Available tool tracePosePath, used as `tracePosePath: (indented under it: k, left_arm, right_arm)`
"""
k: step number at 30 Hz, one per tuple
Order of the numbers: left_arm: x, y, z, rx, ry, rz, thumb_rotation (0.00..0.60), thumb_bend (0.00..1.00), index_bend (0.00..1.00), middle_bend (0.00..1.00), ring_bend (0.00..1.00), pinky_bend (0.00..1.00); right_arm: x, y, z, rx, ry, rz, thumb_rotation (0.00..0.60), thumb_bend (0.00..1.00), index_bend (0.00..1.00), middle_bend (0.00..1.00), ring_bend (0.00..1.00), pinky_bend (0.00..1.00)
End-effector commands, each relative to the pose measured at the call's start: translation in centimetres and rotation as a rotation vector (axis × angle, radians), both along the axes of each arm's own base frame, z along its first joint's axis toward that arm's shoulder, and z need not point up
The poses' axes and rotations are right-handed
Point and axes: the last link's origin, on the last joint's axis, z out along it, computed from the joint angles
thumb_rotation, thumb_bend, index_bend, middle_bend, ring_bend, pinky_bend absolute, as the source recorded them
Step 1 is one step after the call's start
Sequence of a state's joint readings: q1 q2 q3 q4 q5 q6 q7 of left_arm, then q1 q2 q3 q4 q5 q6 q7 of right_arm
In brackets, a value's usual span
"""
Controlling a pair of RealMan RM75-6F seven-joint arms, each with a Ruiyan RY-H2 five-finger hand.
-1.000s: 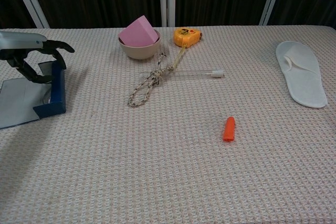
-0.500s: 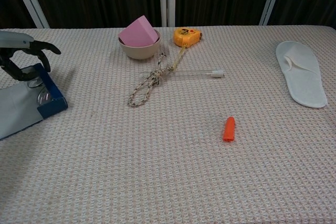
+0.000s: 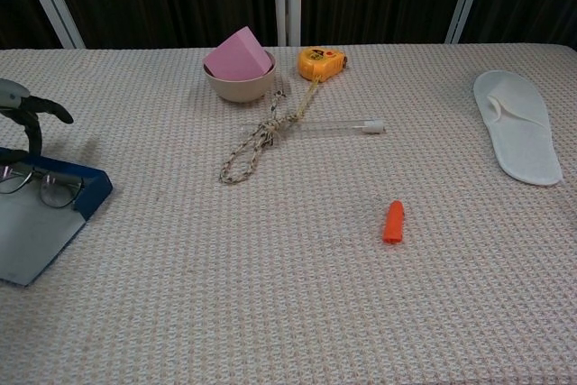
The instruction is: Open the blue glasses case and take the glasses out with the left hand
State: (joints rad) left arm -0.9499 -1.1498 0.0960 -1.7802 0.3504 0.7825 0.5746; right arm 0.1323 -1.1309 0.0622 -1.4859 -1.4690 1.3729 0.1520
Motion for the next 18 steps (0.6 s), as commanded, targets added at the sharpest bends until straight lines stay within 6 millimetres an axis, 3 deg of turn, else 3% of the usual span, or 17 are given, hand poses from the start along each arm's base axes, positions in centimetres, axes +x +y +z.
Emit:
tracePosePath:
  k: [1, 18]
  left_arm:
    - [0.3, -0.6, 0.3, -0.021, 0.038, 0.017, 0.6, 0.52, 0.02, 0.35, 0.0, 0.08]
    - [1.0, -2.6, -0.3, -0.096, 0.049, 0.004, 0.6, 0.51, 0.02, 0.41, 0.06, 0.14]
  right_arm:
    - [0.0, 0.0, 0.0, 0.0, 0.0, 0.0, 0.6, 0.23, 0.0, 0.0, 0.0, 0.0]
    - [0.1, 0.0, 0.0, 0.001, -0.003, 0.005, 0.6, 0.23, 0.0, 0.0, 0.0, 0.0]
